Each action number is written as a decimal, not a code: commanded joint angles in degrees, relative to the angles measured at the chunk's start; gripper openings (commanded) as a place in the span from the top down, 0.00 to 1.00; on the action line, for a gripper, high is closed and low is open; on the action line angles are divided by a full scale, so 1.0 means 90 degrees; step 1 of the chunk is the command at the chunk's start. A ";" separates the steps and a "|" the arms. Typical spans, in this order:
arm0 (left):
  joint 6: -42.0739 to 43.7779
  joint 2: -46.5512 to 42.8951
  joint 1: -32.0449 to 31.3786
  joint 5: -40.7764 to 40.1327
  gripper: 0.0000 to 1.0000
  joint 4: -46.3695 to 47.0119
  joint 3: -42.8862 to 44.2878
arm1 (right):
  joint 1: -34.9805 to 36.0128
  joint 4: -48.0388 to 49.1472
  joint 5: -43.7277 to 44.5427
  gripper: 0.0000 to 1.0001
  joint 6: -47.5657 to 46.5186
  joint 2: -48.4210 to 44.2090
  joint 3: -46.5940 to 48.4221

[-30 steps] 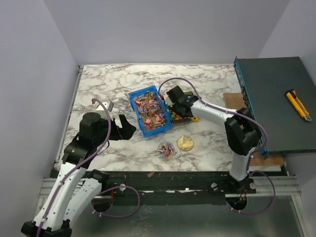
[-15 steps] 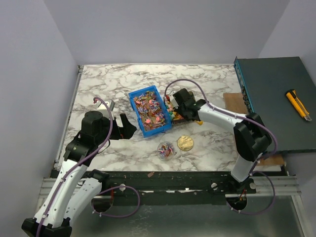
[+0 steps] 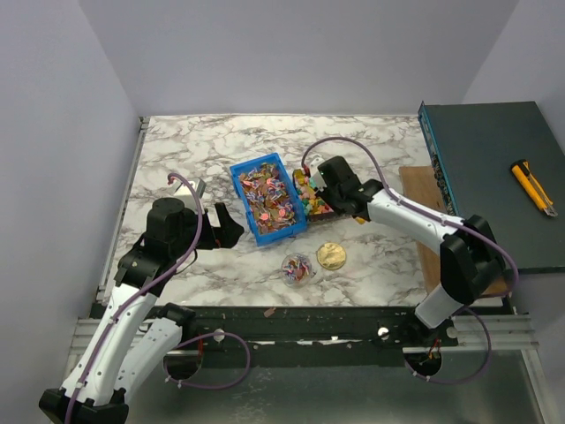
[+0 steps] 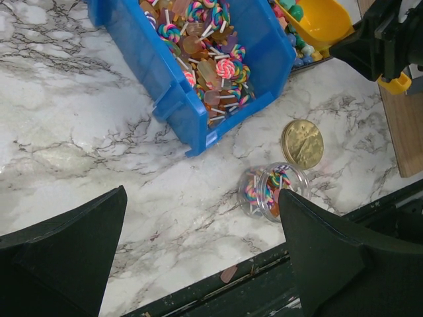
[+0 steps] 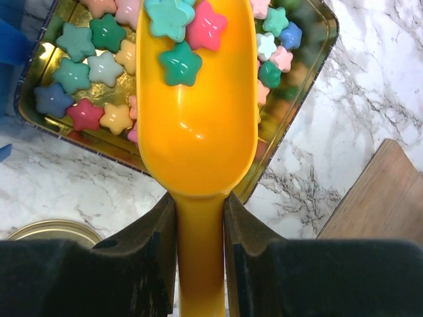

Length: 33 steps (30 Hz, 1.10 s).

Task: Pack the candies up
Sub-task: Scoop the fake candies from the storage box, then place the fake candies in the packing bottle.

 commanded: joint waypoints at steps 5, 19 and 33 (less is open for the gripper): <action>0.0059 0.0008 0.0068 -0.0194 0.01 -0.0103 -0.0007 | -0.0018 -0.0147 -0.0393 0.99 0.0467 -0.0932 -0.0360; 0.0068 0.0036 0.0116 -0.0214 0.01 -0.0113 -0.0007 | 0.0028 -0.1092 -0.0814 0.99 0.1470 -0.2460 -0.0688; 0.0068 0.0069 0.0138 -0.0165 0.01 -0.0113 -0.0007 | 0.1164 -0.2095 -0.0779 0.99 0.2630 -0.3283 -0.0589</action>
